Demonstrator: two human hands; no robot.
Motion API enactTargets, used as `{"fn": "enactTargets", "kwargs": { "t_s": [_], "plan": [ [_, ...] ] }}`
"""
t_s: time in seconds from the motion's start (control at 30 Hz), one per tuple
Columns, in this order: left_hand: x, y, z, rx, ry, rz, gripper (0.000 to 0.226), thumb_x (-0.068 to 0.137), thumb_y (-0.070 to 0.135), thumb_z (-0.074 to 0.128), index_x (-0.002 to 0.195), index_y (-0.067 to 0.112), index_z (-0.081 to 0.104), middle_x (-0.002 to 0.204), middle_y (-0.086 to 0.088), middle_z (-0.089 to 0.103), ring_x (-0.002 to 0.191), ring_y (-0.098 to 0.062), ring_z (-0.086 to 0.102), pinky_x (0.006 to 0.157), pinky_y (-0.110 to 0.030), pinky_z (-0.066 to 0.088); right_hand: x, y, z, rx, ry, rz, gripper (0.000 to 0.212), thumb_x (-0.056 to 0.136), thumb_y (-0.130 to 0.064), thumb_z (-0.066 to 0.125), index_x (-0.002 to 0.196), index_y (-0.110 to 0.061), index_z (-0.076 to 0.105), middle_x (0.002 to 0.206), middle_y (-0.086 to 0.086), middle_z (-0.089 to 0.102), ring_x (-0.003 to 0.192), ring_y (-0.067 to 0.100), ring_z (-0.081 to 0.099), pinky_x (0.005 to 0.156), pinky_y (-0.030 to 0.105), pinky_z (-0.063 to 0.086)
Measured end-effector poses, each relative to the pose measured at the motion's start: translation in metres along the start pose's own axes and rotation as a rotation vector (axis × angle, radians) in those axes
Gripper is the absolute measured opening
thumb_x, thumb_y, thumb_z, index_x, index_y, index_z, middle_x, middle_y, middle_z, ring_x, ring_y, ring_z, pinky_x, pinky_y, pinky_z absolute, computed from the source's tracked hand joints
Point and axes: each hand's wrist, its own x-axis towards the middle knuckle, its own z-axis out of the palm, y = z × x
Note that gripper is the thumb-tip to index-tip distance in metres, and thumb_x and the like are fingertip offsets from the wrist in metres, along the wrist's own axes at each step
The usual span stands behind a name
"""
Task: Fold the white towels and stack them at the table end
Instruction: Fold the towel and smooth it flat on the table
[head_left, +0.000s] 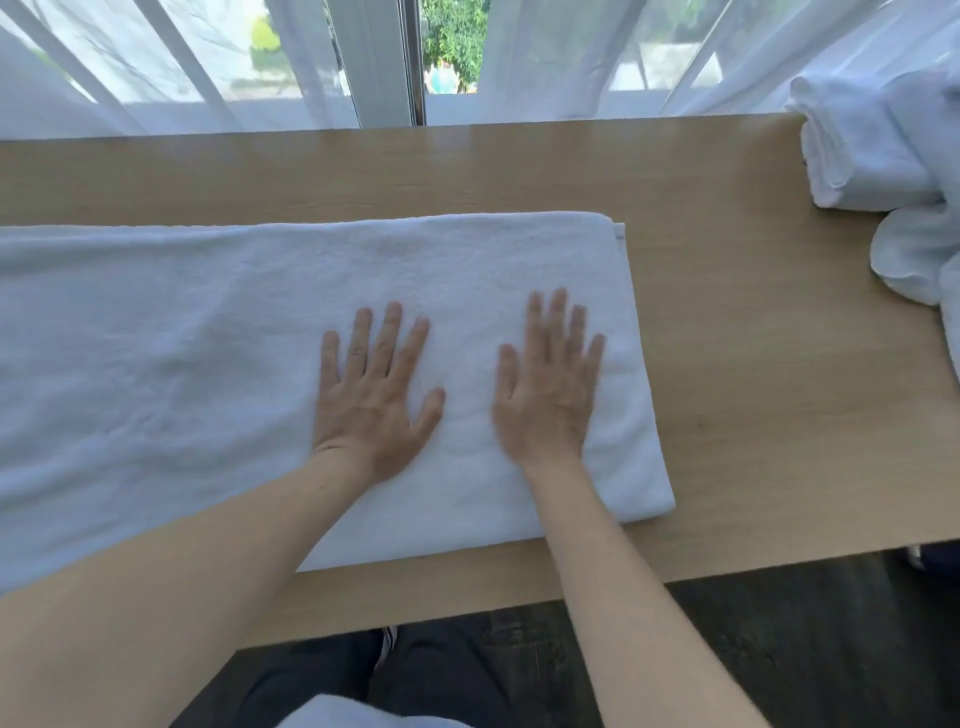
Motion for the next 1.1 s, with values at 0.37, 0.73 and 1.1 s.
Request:
{"fn": "enactTargets", "kwargs": {
  "t_s": [0.37,0.73,1.1],
  "plan": [
    [-0.003,-0.004,-0.002,-0.003,-0.011,0.024,0.082,0.09,0.067,0.023,0.161,0.031,0.005,0.17,0.001,-0.001,0.156,-0.026,-0.004,0.124,-0.053,-0.002,-0.042,0.08,-0.006,-0.125,-0.145,-0.02,0.064,0.102,-0.06,0.013,0.159,-0.038,-0.006,0.169,-0.001,-0.007,0.155,0.018,-0.009,0.124,0.045,-0.003],
    [-0.057,-0.027,0.0,-0.021,-0.076,0.082,0.074,0.098,0.061,0.015,0.161,0.028,-0.005,0.169,0.001,-0.009,0.155,-0.02,-0.013,0.126,-0.045,-0.003,-0.05,0.075,-0.027,-0.08,-0.064,0.177,0.073,0.103,-0.055,0.013,0.16,-0.011,0.003,0.168,0.008,0.002,0.155,0.022,0.0,0.125,0.042,-0.007],
    [-0.105,-0.094,-0.005,-0.093,-0.068,-0.022,0.058,0.105,0.042,0.009,0.16,0.025,0.009,0.168,0.006,0.006,0.156,-0.017,0.0,0.126,-0.043,0.004,-0.096,-0.146,0.049,0.172,-0.234,-0.273,0.054,0.109,-0.027,0.027,0.159,-0.012,0.016,0.167,0.005,0.001,0.154,0.019,-0.01,0.124,0.038,-0.012]
  ]
}}
